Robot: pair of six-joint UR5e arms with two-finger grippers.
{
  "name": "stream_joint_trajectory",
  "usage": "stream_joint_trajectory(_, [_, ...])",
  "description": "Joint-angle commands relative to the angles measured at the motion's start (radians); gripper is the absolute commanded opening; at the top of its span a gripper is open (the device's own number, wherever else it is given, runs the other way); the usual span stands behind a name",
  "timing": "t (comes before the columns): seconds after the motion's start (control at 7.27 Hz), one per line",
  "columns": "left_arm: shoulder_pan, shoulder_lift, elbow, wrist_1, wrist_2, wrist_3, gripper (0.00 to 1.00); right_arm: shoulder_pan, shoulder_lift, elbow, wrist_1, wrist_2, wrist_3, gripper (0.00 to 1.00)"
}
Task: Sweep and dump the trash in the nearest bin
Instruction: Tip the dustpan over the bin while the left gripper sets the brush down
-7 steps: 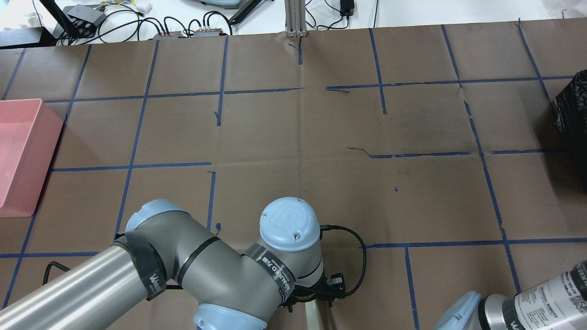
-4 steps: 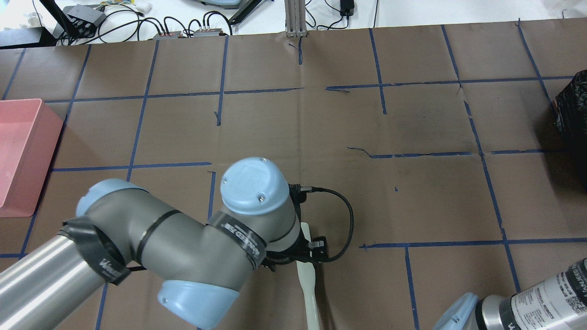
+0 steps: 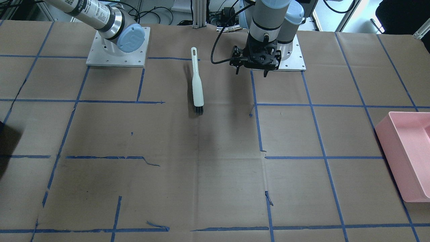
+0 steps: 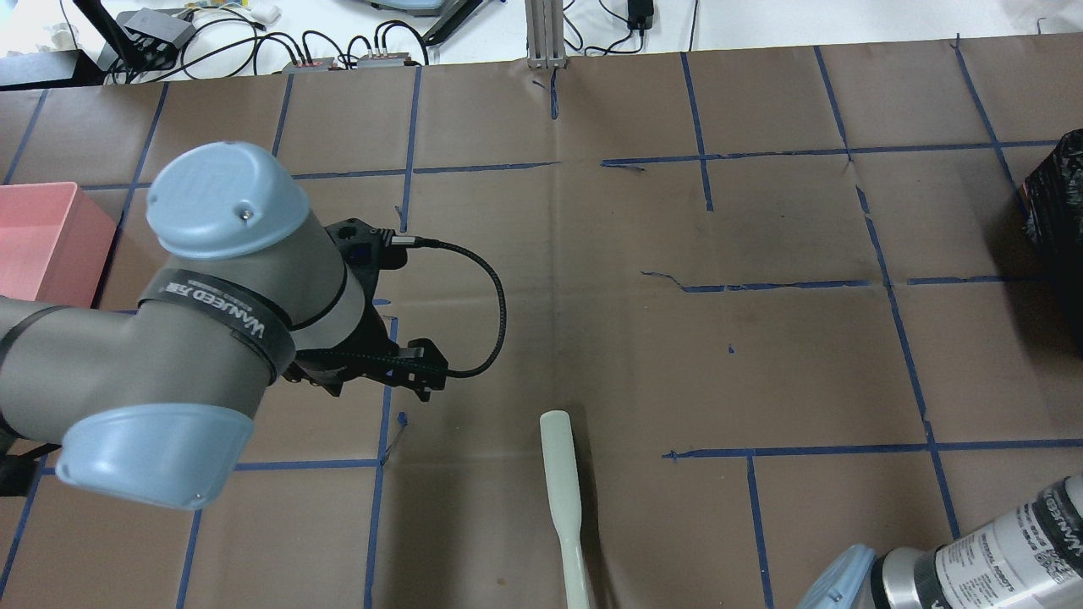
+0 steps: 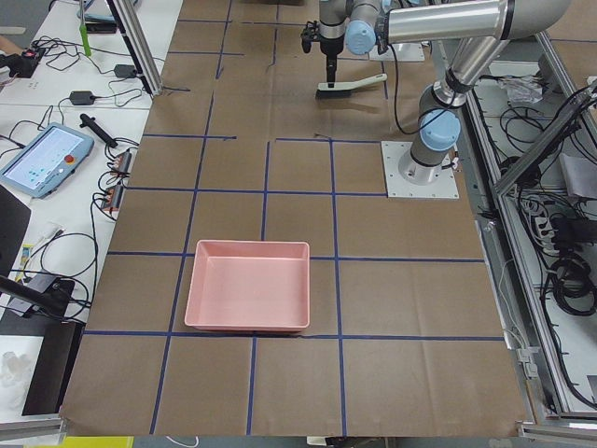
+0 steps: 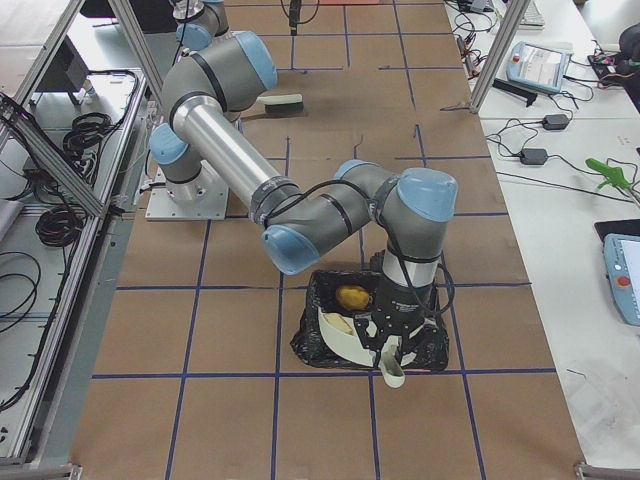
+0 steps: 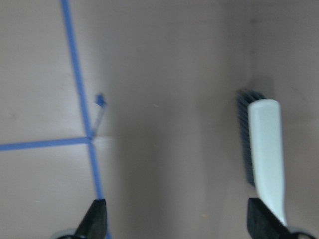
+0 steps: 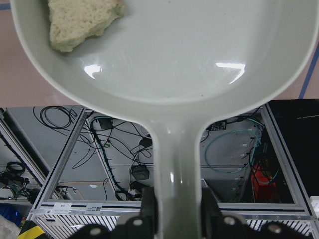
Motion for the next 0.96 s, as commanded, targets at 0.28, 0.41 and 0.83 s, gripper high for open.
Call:
stream_joint_trajectory(0.28, [0.084,0.011,0.19,-0.105,0.007,0.039,0.98,0.026,0.001,0.018,-0.051,-0.105,0.019,0.0])
stream_joint_trajectory(0.41, [0.081,0.02,0.244,-0.189,0.006,0.039,0.98,0.028,0.0,0.021,-0.052,-0.108,0.019,0.0])
stream_joint_trajectory(0.83, [0.09,0.029,0.235,-0.164,0.001,0.091,0.98,0.029,-0.013,0.023,-0.049,-0.108,0.019,0.0])
